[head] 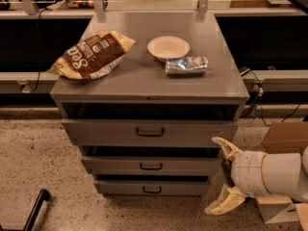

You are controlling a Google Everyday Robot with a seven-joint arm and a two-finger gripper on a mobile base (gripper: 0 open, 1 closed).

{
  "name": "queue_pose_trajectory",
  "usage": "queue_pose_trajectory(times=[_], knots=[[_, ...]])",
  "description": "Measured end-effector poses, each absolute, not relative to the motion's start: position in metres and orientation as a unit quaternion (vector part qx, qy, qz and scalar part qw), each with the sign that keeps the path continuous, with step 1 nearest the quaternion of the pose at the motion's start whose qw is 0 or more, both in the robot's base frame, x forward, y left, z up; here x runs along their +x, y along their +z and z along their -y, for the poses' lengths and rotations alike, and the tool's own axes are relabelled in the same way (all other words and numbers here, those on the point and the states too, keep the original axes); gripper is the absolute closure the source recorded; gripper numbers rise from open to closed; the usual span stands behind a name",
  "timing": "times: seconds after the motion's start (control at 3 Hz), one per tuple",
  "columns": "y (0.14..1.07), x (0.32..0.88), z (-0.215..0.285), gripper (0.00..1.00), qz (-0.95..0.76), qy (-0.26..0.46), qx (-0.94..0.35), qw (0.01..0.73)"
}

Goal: Open middle drawer

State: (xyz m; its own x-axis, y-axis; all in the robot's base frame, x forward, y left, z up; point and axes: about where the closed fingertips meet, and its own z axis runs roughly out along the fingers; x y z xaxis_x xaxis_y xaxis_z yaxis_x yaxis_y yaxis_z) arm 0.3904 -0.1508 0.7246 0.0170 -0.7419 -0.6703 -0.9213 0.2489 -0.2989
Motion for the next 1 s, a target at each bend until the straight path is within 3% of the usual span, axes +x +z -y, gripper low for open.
queue_pose_trajectory(times=[0.67, 1.0], knots=[[0.697, 0.400, 0.145, 0.00, -0.697, 0.126, -0.609, 0.357], [0.634, 0.410, 0.144, 0.00, -0.695, 0.131, -0.625, 0.331]])
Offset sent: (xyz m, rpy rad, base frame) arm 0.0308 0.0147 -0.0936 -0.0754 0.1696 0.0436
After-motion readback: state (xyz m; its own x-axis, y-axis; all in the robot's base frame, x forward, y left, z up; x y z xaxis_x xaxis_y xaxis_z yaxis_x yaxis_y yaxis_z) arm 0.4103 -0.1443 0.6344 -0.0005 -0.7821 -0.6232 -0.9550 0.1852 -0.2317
